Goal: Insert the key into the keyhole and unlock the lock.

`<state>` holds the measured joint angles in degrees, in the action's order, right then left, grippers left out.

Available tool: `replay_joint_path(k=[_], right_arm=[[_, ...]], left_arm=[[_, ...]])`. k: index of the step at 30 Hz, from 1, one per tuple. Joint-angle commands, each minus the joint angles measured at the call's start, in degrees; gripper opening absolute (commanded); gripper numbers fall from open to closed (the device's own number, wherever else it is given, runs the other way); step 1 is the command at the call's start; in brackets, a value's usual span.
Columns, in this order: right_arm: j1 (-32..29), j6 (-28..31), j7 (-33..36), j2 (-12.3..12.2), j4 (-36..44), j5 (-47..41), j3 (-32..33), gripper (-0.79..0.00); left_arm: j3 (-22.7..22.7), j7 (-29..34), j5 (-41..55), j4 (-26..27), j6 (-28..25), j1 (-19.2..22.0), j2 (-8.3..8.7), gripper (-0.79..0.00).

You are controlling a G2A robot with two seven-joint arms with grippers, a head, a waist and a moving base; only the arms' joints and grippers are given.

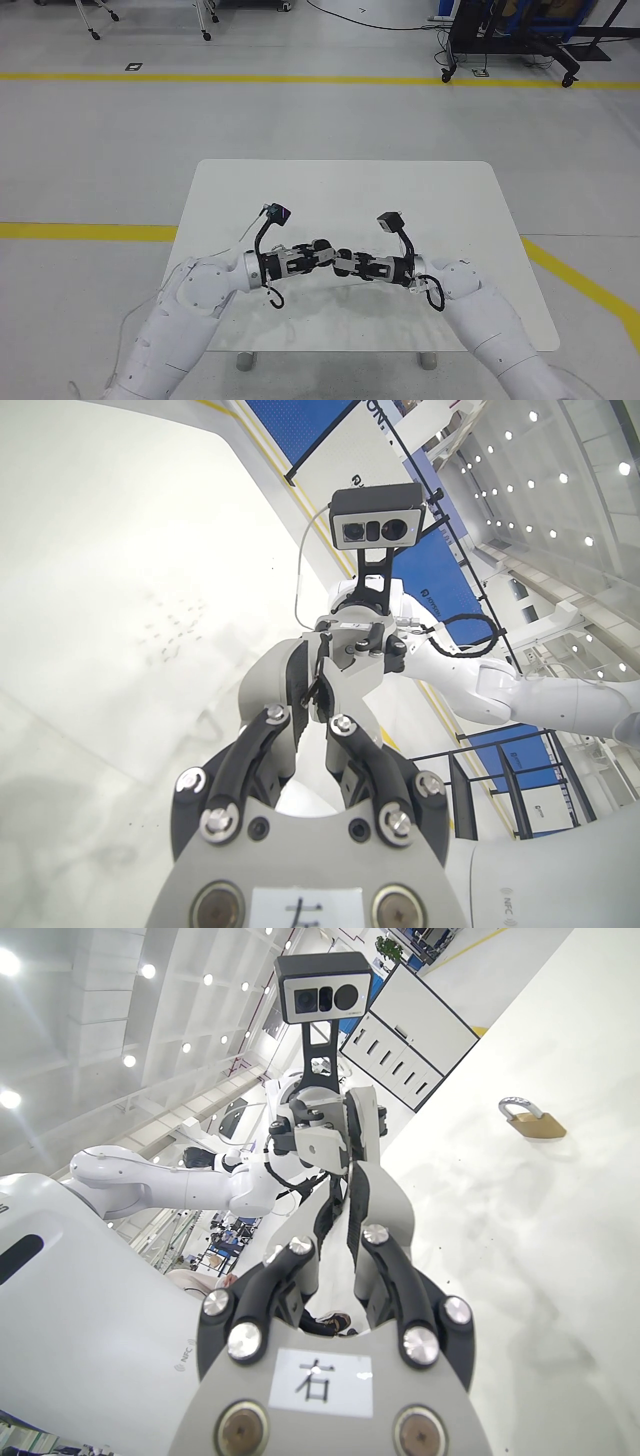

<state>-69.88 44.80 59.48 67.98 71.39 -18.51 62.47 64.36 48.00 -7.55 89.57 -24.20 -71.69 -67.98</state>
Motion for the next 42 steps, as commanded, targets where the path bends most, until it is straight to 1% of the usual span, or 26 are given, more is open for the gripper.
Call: replay_joint_path(k=[1,10,11,12,13,28,31,35,37,42], right_arm=[[0.3,0.2,-0.2,-0.2,-0.7,-0.3,-0.2,-0.785],[1.1,1.0,-1.0,-0.8,-2.0,-2.0,-1.3,-0.785],[1.1,1.0,-1.0,-0.9,-2.1,-2.1,-1.4,-0.785],[1.2,1.1,-1.1,-1.0,-2.2,-2.3,-1.5,-0.785],[1.3,1.2,-1.2,-1.0,-2.2,-2.5,-1.6,-0.785],[2.3,2.2,-2.2,-1.6,-4.4,-4.6,-2.6,-0.785],[2.3,2.8,-2.8,-1.9,-4.9,-4.5,-1.9,-0.785],[1.3,3.8,-3.8,-2.7,-4.9,-4.2,0.5,-0.785],[0.9,4.0,-4.0,-3.0,-4.7,-4.2,1.2,-0.785],[0.9,4.0,-4.0,-3.0,-4.7,-4.2,1.2,-0.785]], left_arm=[[-0.1,-0.1,0.0,-0.1,-0.1,0.1,0.05,-0.785],[0.6,-1.1,0.5,-0.2,-0.5,0.1,0.45,-0.785],[0.6,-1.2,0.6,-0.3,-0.6,0.1,0.48,-0.665],[0.6,-1.4,0.8,-0.3,-0.7,0.1,0.50,-0.323],[0.6,-1.7,1.0,-0.3,-0.8,0.1,0.52,0.000],[1.2,-4.1,1.6,-1.1,-2.9,0.1,0.96,0.000],[2.4,-5.9,-0.6,-0.7,-2.5,-0.1,1.23,0.000],[5.4,-7.7,-4.0,1.4,-1.9,-1.4,1.92,0.000],[7.1,-9.4,-5.3,2.2,-0.4,-2.4,2.22,0.000],[7.5,-10.0,-5.1,2.4,0.2,-2.8,2.27,0.000]])
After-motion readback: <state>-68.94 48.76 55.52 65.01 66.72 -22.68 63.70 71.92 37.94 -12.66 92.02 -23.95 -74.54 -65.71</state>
